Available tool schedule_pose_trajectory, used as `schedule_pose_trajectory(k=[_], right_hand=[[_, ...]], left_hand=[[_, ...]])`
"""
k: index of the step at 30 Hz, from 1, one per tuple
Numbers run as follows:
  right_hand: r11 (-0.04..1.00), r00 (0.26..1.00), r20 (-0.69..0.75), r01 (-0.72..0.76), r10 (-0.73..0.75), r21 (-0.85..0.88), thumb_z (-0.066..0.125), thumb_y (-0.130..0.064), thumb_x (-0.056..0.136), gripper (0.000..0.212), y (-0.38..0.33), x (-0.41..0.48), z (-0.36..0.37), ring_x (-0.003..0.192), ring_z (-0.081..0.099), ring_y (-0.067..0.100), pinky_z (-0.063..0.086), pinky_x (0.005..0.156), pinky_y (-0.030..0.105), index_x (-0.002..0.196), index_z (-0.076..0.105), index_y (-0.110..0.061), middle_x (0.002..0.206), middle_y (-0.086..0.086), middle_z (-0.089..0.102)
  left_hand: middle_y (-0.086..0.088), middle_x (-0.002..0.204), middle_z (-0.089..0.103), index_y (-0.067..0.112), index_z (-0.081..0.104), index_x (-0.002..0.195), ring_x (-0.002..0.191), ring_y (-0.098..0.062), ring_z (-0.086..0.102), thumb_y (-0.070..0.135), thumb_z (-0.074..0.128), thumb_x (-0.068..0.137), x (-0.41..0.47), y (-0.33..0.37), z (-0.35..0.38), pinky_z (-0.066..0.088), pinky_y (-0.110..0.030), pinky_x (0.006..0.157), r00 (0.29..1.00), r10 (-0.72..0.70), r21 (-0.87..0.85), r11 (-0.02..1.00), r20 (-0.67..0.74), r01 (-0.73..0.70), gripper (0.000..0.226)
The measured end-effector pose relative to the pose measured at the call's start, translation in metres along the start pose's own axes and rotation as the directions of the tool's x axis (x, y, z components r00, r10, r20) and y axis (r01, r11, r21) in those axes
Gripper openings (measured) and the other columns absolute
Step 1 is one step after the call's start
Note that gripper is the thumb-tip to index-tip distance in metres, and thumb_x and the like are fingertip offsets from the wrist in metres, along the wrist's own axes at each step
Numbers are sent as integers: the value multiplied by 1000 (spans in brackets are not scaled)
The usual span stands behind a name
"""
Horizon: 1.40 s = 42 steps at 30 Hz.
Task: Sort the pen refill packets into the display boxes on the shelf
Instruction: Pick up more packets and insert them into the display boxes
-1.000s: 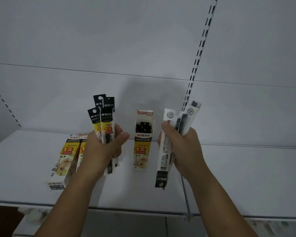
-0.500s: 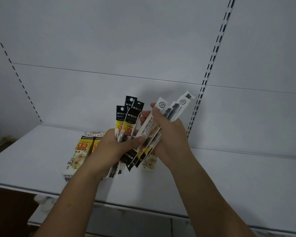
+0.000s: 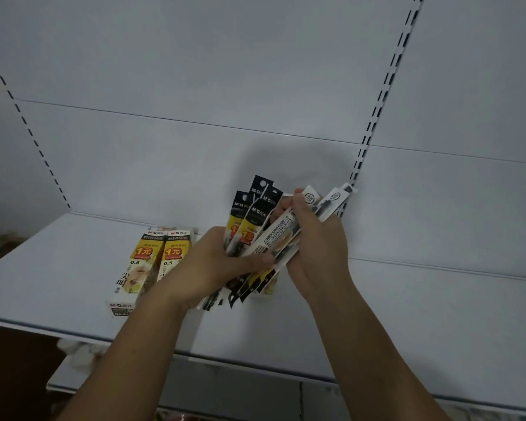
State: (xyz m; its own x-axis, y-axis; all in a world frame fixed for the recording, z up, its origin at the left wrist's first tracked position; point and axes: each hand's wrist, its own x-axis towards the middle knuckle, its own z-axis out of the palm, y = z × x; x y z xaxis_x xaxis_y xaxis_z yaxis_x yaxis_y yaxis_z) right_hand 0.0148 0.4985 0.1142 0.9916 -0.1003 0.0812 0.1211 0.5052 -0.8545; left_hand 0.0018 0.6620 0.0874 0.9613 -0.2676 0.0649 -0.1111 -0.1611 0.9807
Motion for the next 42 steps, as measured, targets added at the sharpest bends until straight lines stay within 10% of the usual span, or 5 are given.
schedule_pose_trajectory(k=[12, 21, 29, 36, 42], right_hand=[[885, 970, 11, 225, -241, -407, 81, -21, 89, 61, -31, 9, -42, 106, 74, 16, 61, 91, 38, 141, 48, -31, 120, 1, 74], [83, 669, 709, 738, -223, -670, 92, -59, 65, 92, -72, 8, -54, 154, 24, 11, 24, 125, 40, 143, 53, -31, 160, -11, 39], [-461, 385, 920, 804, -76, -375, 82, -44, 81, 42, -48, 22, -40, 120, 59, 22, 30, 116, 52, 120, 73, -29, 123, -9, 69], [-376, 443, 896, 833, 16, -405, 56, -43, 99, 20, -53, 23, -47, 78, 57, 8, 44, 76, 31, 103, 70, -30, 96, -15, 66], [454, 869, 490, 409, 71, -792, 57, -33, 105, 27, -61, 15, -69, 58, 67, 17, 52, 59, 21, 86, 70, -18, 72, 1, 70]], left_hand=[[-2, 106, 81, 20, 75, 116, 97, -22, 79, 32, 86, 73, 11, -2, -9, 63, -39, 85, 999, -49, -28, 998, 7, 49, 46], [-6, 111, 80, 17, 75, 119, 103, -28, 77, 25, 84, 74, 13, 0, -19, 63, -41, 88, 997, -20, -94, 995, 71, 27, 46], [-9, 102, 80, 30, 84, 93, 95, -24, 78, 19, 81, 77, 15, 5, -15, 60, -26, 78, 984, -7, -120, 992, 177, 29, 20], [-27, 65, 51, -19, 61, 98, 40, -15, 36, 44, 72, 96, 17, 2, -16, 32, -22, 45, 976, -36, -258, 962, 215, 92, 64], [-18, 74, 62, 8, 78, 96, 42, -15, 35, 48, 73, 92, 21, -4, -14, 31, -26, 48, 1000, 26, -309, 951, 11, -21, 40]])
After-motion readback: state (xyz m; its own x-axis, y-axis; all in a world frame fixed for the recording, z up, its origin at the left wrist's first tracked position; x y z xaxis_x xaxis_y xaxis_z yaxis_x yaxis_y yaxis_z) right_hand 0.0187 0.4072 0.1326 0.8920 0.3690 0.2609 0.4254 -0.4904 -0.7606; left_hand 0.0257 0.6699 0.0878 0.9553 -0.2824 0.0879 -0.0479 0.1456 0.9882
